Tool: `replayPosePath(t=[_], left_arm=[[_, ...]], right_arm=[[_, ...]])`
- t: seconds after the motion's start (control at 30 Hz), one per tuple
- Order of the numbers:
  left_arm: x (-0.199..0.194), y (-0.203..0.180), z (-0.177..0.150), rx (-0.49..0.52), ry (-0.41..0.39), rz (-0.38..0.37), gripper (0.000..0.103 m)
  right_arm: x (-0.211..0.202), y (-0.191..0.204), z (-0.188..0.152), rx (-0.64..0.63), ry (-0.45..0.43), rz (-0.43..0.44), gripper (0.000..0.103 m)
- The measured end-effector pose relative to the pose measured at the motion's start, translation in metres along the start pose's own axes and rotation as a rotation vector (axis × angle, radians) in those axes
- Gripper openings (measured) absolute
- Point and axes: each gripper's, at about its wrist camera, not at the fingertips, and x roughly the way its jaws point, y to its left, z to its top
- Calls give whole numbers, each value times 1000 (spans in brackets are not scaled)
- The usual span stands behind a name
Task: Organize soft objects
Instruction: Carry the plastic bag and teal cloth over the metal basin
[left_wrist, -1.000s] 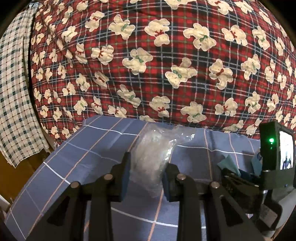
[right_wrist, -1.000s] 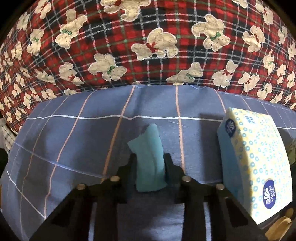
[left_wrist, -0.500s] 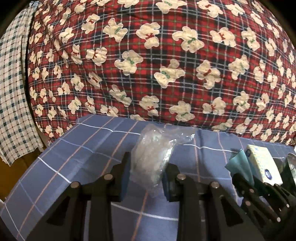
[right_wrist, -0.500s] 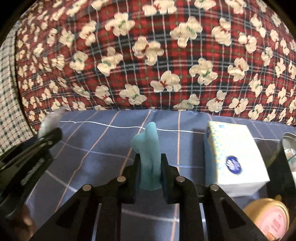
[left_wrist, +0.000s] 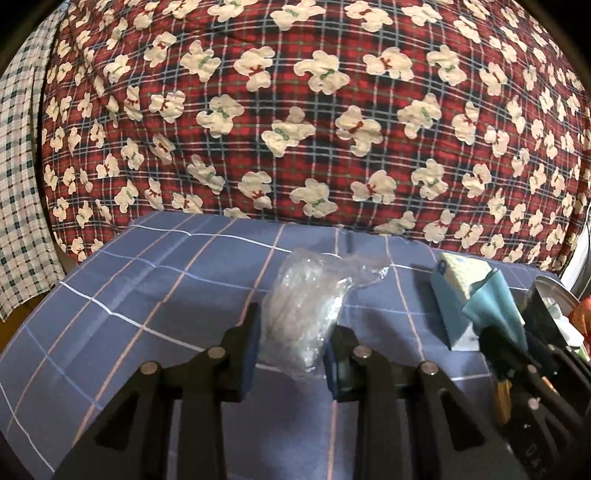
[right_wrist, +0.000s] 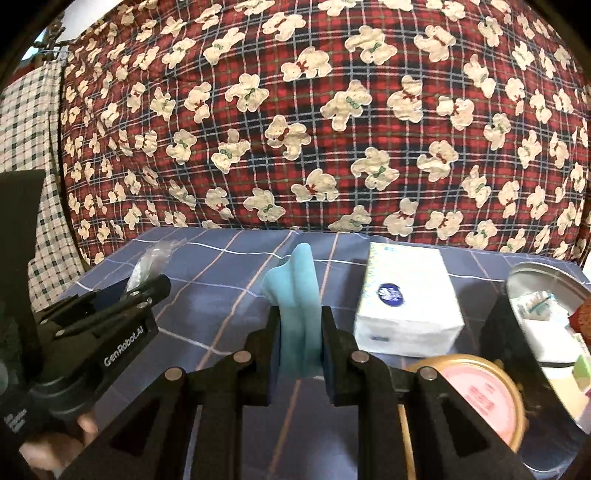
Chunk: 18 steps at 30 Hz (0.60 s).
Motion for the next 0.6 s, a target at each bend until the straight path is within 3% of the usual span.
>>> replayPosePath(t=[0.6], left_arm=[[-25, -66, -18, 68, 0, -110, 29]], right_arm=[[-49, -45, -17, -56, -99, -70, 22]])
